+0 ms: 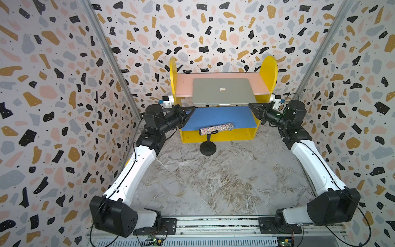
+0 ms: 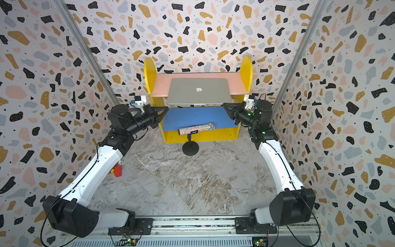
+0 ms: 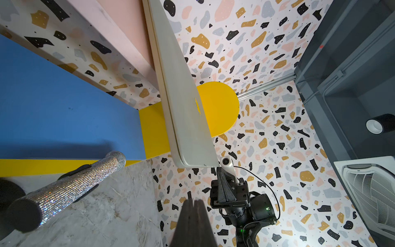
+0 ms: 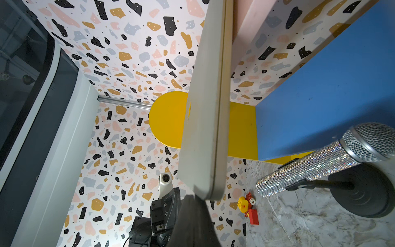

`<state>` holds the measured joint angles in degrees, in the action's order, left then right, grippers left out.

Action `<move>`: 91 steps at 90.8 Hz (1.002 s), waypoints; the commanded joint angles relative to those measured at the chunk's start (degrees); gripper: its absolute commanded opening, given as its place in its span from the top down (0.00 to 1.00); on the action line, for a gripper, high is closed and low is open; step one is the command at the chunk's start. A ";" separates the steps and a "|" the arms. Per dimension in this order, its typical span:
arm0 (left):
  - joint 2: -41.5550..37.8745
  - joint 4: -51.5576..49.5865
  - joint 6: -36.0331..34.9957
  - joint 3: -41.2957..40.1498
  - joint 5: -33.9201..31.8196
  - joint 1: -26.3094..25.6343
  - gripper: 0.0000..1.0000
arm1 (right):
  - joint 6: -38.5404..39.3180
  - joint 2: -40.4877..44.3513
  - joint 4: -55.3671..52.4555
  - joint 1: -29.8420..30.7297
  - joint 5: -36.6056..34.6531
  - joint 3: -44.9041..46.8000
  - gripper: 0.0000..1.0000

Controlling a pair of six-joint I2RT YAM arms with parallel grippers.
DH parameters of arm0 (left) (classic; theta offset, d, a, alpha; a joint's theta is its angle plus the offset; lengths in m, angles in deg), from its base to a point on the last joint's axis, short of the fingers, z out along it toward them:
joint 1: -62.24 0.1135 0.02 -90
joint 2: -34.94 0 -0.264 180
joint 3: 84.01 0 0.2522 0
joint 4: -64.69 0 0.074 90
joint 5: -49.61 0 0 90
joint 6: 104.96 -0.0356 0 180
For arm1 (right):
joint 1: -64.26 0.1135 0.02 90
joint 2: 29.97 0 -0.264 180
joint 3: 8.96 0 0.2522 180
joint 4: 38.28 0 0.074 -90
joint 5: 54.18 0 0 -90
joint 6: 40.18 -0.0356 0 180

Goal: Close the laptop lid and set it aside
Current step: Place the laptop on the shelf.

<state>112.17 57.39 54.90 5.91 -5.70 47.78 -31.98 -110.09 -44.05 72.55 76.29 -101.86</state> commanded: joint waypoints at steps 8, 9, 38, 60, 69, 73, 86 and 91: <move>1.56 4.00 -0.38 5.14 0.48 -1.95 1.00 | -0.88 -0.34 2.90 -0.18 0.65 -2.66 1.00; 1.71 4.00 -0.36 5.27 0.47 -2.05 1.00 | -0.89 -0.41 2.95 -0.19 0.66 -2.68 1.00; 5.00 5.39 0.38 7.05 -0.15 -3.22 1.00 | -1.85 -2.15 4.02 -0.16 1.10 -3.96 1.00; 6.59 5.30 0.30 8.14 -0.15 -3.21 1.00 | -2.63 -3.87 4.83 -0.16 1.51 -5.34 1.00; 7.39 4.93 0.09 9.09 -0.24 -3.21 1.00 | -2.87 -4.55 5.10 -0.20 1.62 -5.87 1.00; 7.73 4.78 0.02 9.52 -0.24 -3.21 1.00 | -3.03 -4.87 5.26 -0.20 1.71 -6.02 1.00; 9.05 4.16 -0.26 10.75 -0.53 -3.13 1.00 | -3.59 -5.59 5.74 -0.20 1.79 -6.53 1.00; 9.52 4.02 -0.34 11.37 -0.51 -3.04 1.00 | -3.71 -5.86 5.81 -0.16 1.85 -6.79 1.00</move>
<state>120.74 59.02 55.27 14.50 -6.20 44.79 -35.08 -115.88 -40.79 72.55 78.01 -105.57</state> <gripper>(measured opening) 0.043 0.042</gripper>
